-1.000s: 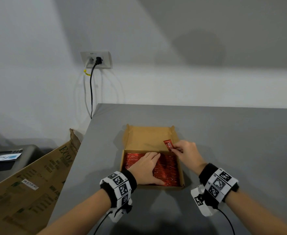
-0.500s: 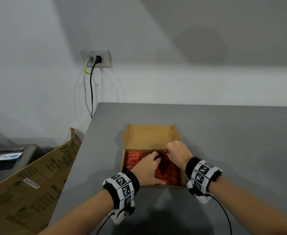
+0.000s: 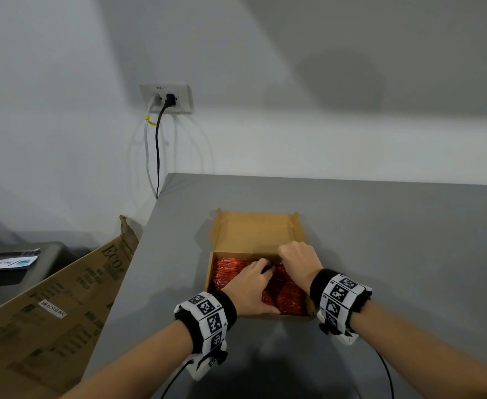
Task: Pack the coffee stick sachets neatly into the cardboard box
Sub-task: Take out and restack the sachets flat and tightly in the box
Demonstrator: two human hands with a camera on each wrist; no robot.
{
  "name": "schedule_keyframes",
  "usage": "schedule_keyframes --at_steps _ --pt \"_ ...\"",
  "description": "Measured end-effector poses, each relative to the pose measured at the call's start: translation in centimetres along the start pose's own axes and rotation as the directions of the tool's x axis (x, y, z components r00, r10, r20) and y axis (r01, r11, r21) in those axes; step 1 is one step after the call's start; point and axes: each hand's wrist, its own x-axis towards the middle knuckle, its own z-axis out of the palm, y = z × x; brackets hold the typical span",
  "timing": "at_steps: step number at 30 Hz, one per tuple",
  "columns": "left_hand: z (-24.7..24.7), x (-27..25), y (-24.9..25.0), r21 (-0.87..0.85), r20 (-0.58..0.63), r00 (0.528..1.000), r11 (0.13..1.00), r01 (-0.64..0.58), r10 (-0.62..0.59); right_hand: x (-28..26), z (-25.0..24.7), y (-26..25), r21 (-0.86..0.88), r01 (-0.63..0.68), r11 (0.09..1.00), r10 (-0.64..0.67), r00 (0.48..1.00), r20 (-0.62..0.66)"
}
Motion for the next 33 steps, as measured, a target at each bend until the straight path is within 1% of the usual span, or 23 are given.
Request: schedule_keyframes --at_steps 3,7,9,12,14,18,22,25,30,33 --pt "0.0 0.0 -0.1 0.007 0.005 1.0 1.0 -0.004 0.004 0.3 -0.1 0.0 -0.016 -0.02 1.0 0.02 1.0 -0.013" --pt "0.1 -0.2 -0.1 0.038 -0.003 1.0 0.999 -0.022 0.022 0.5 0.3 -0.3 -0.026 0.019 0.999 -0.019 1.0 -0.01" --pt "0.1 -0.3 0.0 0.058 -0.003 1.0 0.998 -0.031 0.031 0.6 0.7 0.1 0.045 0.02 0.999 -0.02 1.0 -0.005" --pt "0.1 -0.4 0.1 0.107 0.004 1.0 0.994 -0.028 0.028 0.8 1.4 1.6 0.212 -0.001 0.977 0.004 1.0 -0.016" --pt "0.2 -0.2 0.0 0.141 0.012 1.0 0.99 -0.023 0.021 0.8 1.7 2.4 0.255 -0.012 0.967 0.02 0.999 -0.028" --pt "0.4 -0.1 -0.2 0.195 0.054 0.999 0.981 -0.006 -0.005 0.2 1.6 2.7 0.209 0.008 0.978 0.002 0.999 -0.047" --pt "0.6 -0.3 0.0 0.236 0.066 0.998 0.972 -0.004 -0.012 -0.5 1.4 1.8 0.072 0.039 0.997 -0.037 0.999 -0.023" --pt "0.6 -0.4 0.0 0.254 0.085 0.996 0.967 -0.006 -0.016 -0.7 1.5 1.4 0.018 0.061 0.998 -0.061 0.998 0.006" --pt "1.5 -0.7 -0.5 0.222 0.063 0.998 0.975 -0.009 -0.005 -1.3 1.5 1.4 -0.003 0.091 0.996 -0.091 0.995 0.03" --pt "1.9 -0.8 -0.8 0.208 0.046 0.999 0.978 -0.02 0.011 -2.0 2.4 1.4 0.04 0.096 0.995 -0.095 0.995 -0.03"
